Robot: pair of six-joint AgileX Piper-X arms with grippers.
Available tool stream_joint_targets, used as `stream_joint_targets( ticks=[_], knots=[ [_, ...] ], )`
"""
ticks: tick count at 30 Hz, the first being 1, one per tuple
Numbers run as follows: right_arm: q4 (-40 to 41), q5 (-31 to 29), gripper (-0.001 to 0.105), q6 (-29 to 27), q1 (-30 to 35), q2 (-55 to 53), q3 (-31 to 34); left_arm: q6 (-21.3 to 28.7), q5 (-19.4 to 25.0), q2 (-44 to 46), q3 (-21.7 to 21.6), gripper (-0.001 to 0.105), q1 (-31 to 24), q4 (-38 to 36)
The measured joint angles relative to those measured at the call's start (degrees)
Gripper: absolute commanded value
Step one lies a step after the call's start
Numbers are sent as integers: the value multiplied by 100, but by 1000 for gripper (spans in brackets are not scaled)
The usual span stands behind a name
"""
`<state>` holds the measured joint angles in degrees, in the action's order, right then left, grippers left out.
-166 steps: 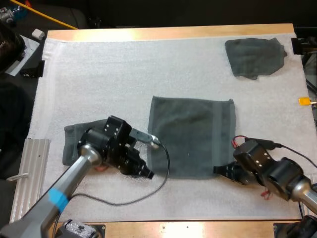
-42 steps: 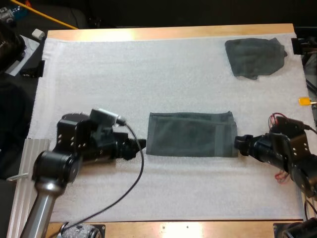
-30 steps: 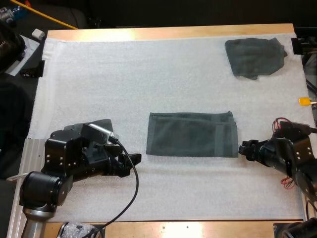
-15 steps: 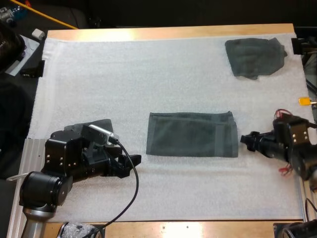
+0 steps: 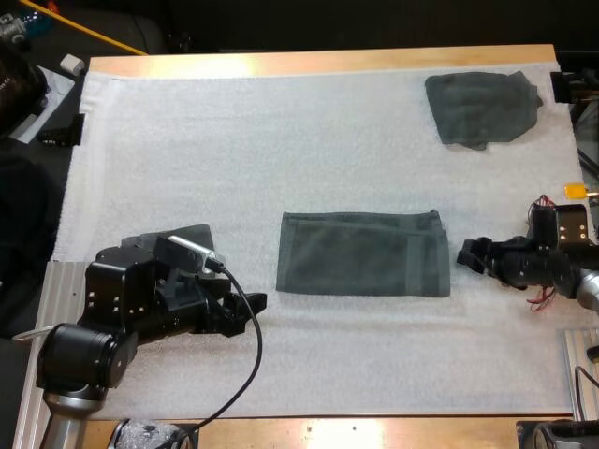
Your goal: Pick towel from pile, fold and stack
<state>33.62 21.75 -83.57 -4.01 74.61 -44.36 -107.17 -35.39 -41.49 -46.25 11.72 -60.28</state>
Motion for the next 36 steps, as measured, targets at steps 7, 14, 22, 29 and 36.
stream_joint_targets(
  ticks=[7, 14, 22, 29, 36],
  knots=[
    [-565, 530, 61, 44, -17, 677, -20, 0, 0, 0, 0, 66, 0, -194],
    [-936, 1012, 60, 227, -35, 1230, -40, 0, 13, 0, 0, 66, 0, -356],
    [-1484, 1313, 60, 749, -363, 1547, -104, 0, 20, 0, 0, 66, 0, -359],
    [-1743, 1330, 53, 1076, -723, 1627, -136, 0, 20, 0, 0, 66, 0, -359],
    [-1705, 1285, 1, 1358, -1028, 1687, -120, 0, 7, 0, 0, 66, 0, -364]
  ],
)
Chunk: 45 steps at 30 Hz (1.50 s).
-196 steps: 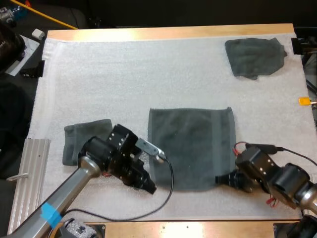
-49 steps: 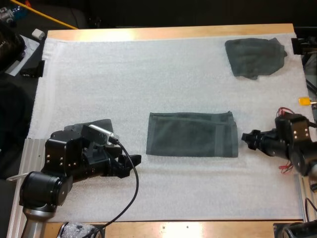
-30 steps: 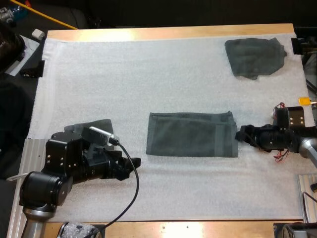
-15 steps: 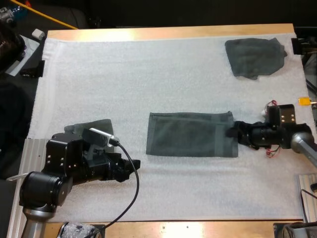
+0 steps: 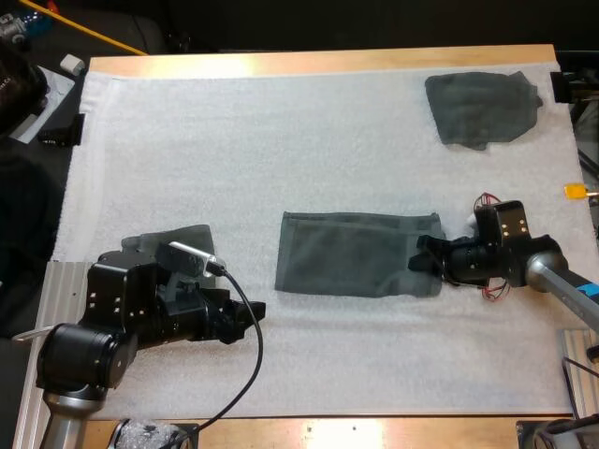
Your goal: Pick towel from pile, fold and stack
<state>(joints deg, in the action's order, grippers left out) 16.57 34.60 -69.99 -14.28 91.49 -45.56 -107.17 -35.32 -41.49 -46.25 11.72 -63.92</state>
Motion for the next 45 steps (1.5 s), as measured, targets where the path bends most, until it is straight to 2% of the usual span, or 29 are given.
stream_joint_targets(
  ticks=[6, 9, 11, 12, 13, 16, 19, 24, 27, 31, 37, 38, 41, 45],
  knots=[
    [223, -345, 0, -44, -10, -209, 16, 0, -14, 0, 0, 66, 0, -25],
    [607, -812, 0, -295, -35, -630, -3, 0, -24, 0, 0, 66, 0, -24],
    [1033, -1311, 0, -674, -53, -972, -77, 0, -29, 0, 0, 66, 0, -24],
    [1062, -1340, 0, -700, -56, -997, -84, 0, -29, 0, 0, 66, 0, -24],
    [1519, -1847, 1, -1156, -55, -1272, -274, 0, -42, 0, 0, 66, 0, -24],
    [1570, -1940, 0, -1203, -55, -1311, -263, 0, -50, 0, 0, 66, 0, -24],
    [2015, -2286, 0, -1427, -68, -1425, -322, 0, -50, 0, 0, 66, 0, -24],
    [2975, -3277, 0, -2187, -68, -1617, -894, 0, -50, 0, 0, 66, 0, -24],
    [3484, -3860, 0, -2320, -114, -1618, -1136, 0, -50, 0, 0, 66, 0, -24],
    [3643, -3943, 0, -2142, -363, -1578, -1254, 0, -50, 0, 0, 66, 0, -24],
    [3252, -3391, 0, -1408, -1071, -1289, -1319, 0, -50, 0, 0, 66, 0, -24],
    [2927, -3099, 0, -994, -1395, -1066, -1336, 0, -50, 0, 0, 66, 0, -24],
    [2908, -3115, 0, -894, -1413, -1017, -1336, 0, -50, 0, 0, 66, 0, -24],
    [2512, -2898, 0, -367, -1580, -658, -1349, 0, -50, 0, 0, 66, 0, -24]
  ],
)
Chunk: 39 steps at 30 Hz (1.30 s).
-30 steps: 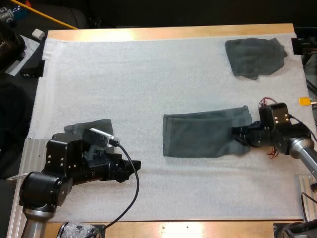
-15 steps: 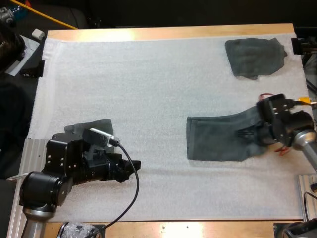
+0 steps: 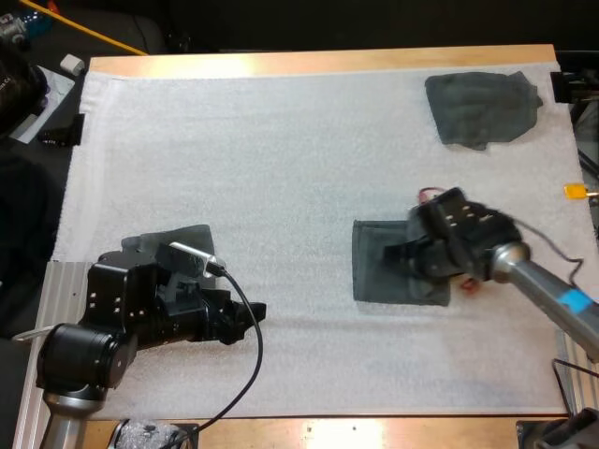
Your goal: Pick towel from pile, fold and stack
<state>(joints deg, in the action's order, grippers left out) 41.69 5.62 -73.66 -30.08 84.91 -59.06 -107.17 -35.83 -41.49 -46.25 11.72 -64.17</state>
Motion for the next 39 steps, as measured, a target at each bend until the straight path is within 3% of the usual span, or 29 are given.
stream_joint_targets(
  ticks=[11, 16, 17, 18, 19, 21, 30, 39],
  knots=[
    [-729, 679, 3, 903, -246, 805, -13, 0, -7, 0, 0, 66, 0, 0],
    [-842, 835, 38, 1011, -255, 923, -38, 0, -11, 0, 0, 66, 0, -8],
    [-842, 844, 39, 1014, -255, 928, -42, 0, -11, 0, 0, 66, 0, -8],
    [-864, 916, 57, 1028, -255, 935, -60, 0, -11, 0, 0, 66, 0, -8],
    [-875, 920, 67, 1028, -255, 935, -60, 0, -11, 0, 0, 66, 0, -8],
    [-884, 919, 79, 1028, -255, 935, -60, 0, -11, 0, 0, 66, 0, -8],
    [-935, 1078, 67, 890, -270, 857, -60, 0, -11, 0, 0, 66, 0, -8],
    [-1216, 1363, 66, 1121, -756, 929, -60, 0, -11, 0, 0, 66, 0, -8]
  ],
)
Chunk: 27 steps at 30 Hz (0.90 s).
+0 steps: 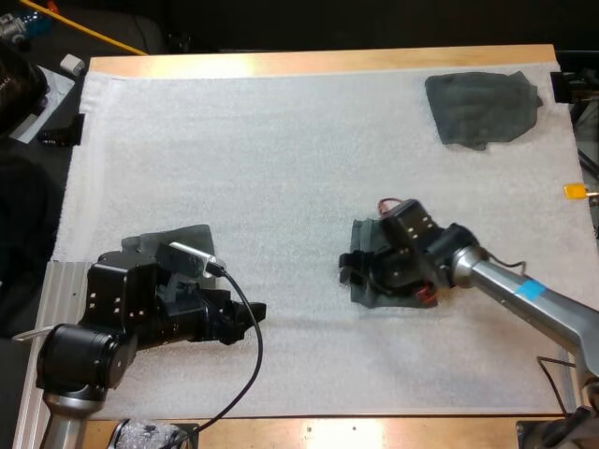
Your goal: Pick towel from pile, fold and stack
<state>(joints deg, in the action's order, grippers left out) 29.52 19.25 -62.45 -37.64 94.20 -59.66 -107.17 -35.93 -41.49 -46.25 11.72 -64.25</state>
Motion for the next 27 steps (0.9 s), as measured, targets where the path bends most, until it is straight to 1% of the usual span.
stream_joint_targets(
  ticks=[4, 7, 12, 18, 22, 27],
  knots=[
    [-165, 0, 66, 220, -206, 182, -43, 0, 0, 0, 0, 66, 0, 0],
    [-208, -44, 66, 233, -290, 184, -43, 0, 0, 0, 0, 66, 0, 0],
    [-394, -138, 66, 296, -607, 242, -65, 0, 0, 0, 0, 66, 0, 0],
    [-436, -153, 66, 295, -672, 251, -70, 0, 0, 0, 0, 66, 0, 0],
    [-273, -209, 66, 212, -677, 63, -64, 0, 0, 0, 0, 66, 0, 0],
    [249, -667, 66, -110, -733, -638, -55, 7, 0, 0, 0, 66, 0, 0]
  ],
)
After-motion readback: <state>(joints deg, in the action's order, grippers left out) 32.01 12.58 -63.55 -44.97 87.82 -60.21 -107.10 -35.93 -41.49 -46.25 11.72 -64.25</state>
